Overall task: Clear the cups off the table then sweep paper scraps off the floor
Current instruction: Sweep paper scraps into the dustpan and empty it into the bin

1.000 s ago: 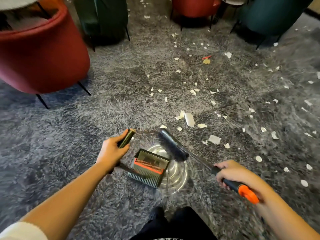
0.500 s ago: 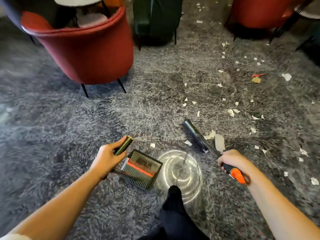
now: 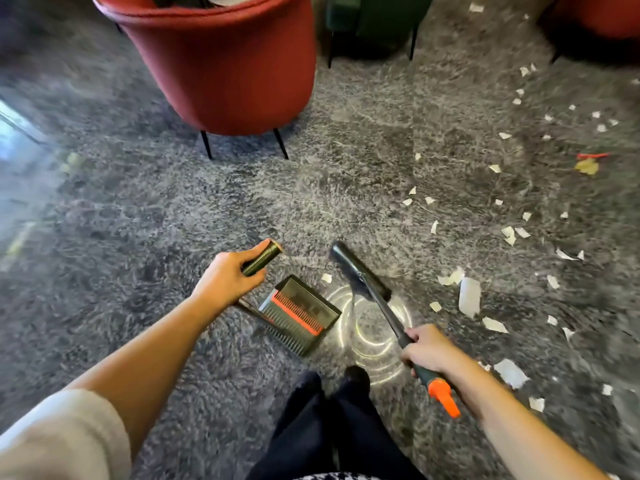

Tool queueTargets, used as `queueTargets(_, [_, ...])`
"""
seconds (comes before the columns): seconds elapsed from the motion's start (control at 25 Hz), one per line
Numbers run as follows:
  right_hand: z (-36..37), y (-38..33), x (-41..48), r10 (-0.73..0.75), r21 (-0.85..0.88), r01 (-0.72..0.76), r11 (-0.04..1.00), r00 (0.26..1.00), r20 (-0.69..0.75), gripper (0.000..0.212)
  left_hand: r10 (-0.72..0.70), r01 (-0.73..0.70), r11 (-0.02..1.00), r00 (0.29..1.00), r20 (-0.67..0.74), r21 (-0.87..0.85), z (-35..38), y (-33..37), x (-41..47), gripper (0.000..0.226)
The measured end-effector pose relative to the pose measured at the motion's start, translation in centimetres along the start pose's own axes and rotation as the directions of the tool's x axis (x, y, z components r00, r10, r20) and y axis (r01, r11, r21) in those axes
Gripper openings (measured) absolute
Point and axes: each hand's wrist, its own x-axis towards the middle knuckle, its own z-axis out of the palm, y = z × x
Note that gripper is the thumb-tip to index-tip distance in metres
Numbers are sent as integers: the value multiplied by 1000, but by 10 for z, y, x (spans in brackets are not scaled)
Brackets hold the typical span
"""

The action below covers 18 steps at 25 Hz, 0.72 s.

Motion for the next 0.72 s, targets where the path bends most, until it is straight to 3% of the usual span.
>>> queueTargets(0.16, [14, -23, -5, -52, -169, 65, 983, 995, 83, 16, -3, 4, 1000, 1000, 26, -19, -8, -7, -1, 54])
queueTargets(0.28, [25, -32, -14, -57, -184, 81, 980, 989, 136, 33, -7, 9, 999, 999, 45, -45, -11, -11, 2, 55])
queueTargets(0.44, [30, -39, -35, -49, -103, 72, 992, 976, 210, 62, -7, 8, 1000, 999, 42, -26, -14, -12, 8, 54])
queueTargets(0.72, [1, -25, -64, -16, 132, -10, 991, 981, 193, 64, -8, 14, 996, 998, 66, -88, -15, -11, 6, 54])
